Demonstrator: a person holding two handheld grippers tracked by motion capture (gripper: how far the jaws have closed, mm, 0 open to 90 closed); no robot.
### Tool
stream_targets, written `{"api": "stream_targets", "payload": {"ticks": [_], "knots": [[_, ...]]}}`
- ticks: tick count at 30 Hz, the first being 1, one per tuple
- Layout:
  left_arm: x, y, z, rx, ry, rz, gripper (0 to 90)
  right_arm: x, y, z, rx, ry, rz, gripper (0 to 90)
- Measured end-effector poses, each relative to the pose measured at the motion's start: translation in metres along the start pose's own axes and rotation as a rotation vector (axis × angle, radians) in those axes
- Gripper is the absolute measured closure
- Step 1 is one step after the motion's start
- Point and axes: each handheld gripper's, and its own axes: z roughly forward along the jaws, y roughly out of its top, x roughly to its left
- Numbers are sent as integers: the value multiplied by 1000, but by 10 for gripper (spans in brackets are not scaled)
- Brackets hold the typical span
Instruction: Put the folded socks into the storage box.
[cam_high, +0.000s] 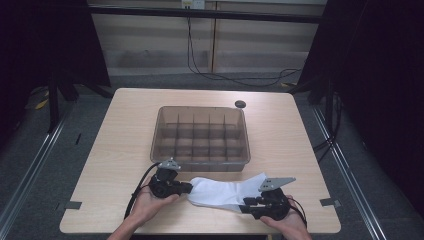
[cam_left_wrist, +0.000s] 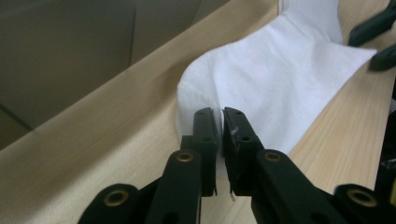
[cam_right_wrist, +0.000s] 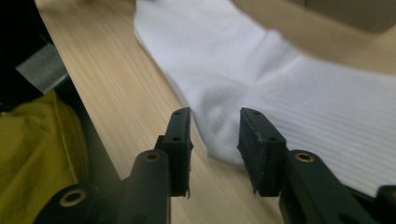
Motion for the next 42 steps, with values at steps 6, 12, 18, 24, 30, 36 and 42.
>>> {"api": "stream_targets", "payload": {"ticks": [6, 12, 18, 24, 30, 36, 42], "knots": [[1, -3, 1, 22, 29, 25, 830, -4, 10, 3, -102, -45, 15, 672], [4, -10, -8, 25, 89, 31, 807, -3, 15, 39, 6, -24, -14, 571], [17, -15, -22, -4, 172, -12, 734, 12, 24, 56, 17, -22, -90, 450], [0, -5, -34, -112, 92, 70, 767, 23, 30, 65, 28, -1, -109, 453], [-14, 0, 3, -32, 1, 93, 751, 10, 30, 40, -67, -22, 5, 528], [-22, -1, 19, -1, 31, 161, 711, -13, 17, 17, -88, -131, 74, 633], [-28, -11, 11, 9, 38, 187, 723, -21, 8, 23, -40, -192, 83, 666]]}}
